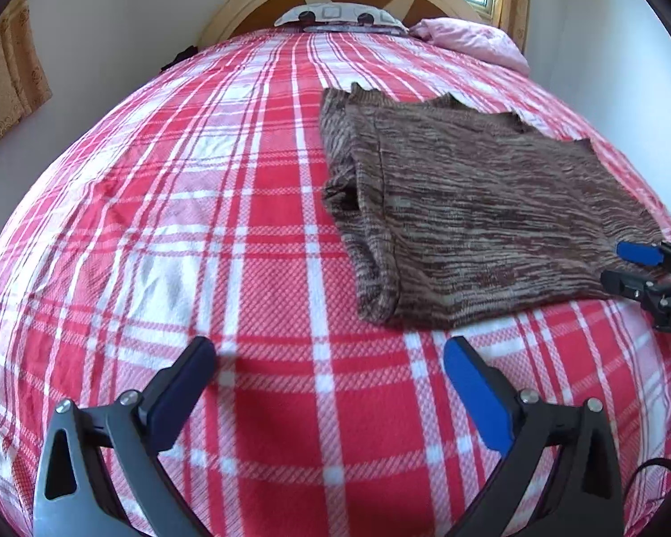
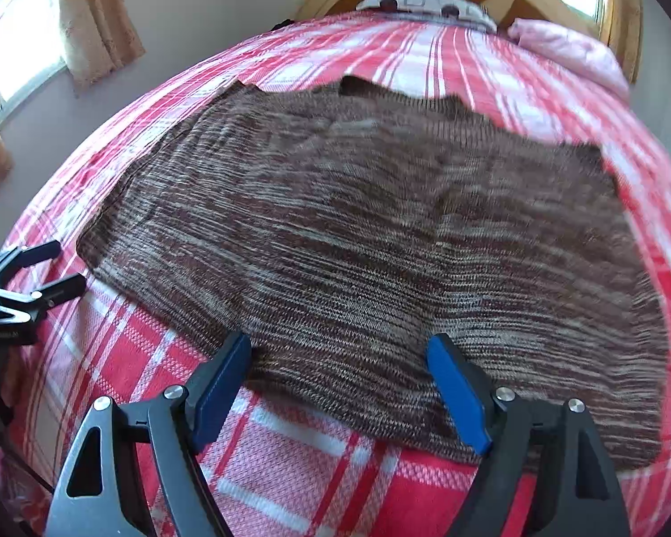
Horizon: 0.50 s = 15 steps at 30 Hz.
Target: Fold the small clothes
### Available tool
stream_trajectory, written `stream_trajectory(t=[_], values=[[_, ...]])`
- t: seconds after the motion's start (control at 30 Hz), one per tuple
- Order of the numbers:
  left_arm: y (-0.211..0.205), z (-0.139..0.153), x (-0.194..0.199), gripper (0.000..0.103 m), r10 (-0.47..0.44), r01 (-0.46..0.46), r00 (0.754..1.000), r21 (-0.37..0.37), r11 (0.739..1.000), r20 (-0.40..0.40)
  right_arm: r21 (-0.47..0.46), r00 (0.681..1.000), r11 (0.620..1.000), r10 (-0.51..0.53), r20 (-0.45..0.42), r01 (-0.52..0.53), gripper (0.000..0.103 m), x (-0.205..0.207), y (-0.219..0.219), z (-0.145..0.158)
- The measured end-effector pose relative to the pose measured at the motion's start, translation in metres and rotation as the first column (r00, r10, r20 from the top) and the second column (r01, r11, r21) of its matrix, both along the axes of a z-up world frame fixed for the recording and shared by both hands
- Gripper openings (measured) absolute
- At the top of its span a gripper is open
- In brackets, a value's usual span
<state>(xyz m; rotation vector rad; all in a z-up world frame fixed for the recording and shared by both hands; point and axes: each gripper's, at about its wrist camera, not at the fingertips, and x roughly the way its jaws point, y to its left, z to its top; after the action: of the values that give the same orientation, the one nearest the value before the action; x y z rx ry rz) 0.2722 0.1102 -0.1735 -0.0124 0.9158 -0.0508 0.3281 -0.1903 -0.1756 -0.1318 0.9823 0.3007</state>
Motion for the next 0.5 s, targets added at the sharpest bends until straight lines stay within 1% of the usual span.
stream_trajectory(t=[0.03,0.13,0.17,0.2,0.27,0.37,0.5], values=[[0.004,0.003,-0.004,0.103,0.008,-0.008,1.0,-0.006,1.0,0.01,-0.019,1.0,1.0,0.008,0.026,-0.008,0.081,-0.005,0.005,0.004],[0.02,0.009,-0.012,0.103,0.037,-0.037,0.999,-0.017,0.999,0.038,-0.062,0.986,0.994,0.102,0.129,-0.095,0.081,-0.025,0.035,0.019],[0.026,0.01,-0.013,0.103,0.054,-0.053,0.998,-0.014,0.998,0.044,-0.084,0.981,0.99,0.126,0.146,-0.114,0.081,-0.028,0.044,0.021],[0.03,0.01,-0.015,0.103,0.065,-0.065,0.997,-0.005,0.998,0.044,-0.123,0.968,0.98,0.175,0.182,-0.155,0.081,-0.035,0.061,0.025],[0.041,0.011,-0.014,0.103,0.087,-0.088,0.995,0.013,0.996,0.042,-0.162,0.944,0.965,0.242,0.226,-0.208,0.081,-0.044,0.083,0.027],[0.058,0.013,-0.013,0.103,0.116,-0.116,0.993,0.004,0.993,0.037,-0.209,0.925,0.944,0.301,0.232,-0.254,0.081,-0.049,0.109,0.025],[0.078,0.015,-0.014,0.103,0.151,-0.15,0.988,-0.034,0.988,0.034,-0.247,0.897,0.918,0.368,0.246,-0.309,0.081,-0.056,0.14,0.021]])
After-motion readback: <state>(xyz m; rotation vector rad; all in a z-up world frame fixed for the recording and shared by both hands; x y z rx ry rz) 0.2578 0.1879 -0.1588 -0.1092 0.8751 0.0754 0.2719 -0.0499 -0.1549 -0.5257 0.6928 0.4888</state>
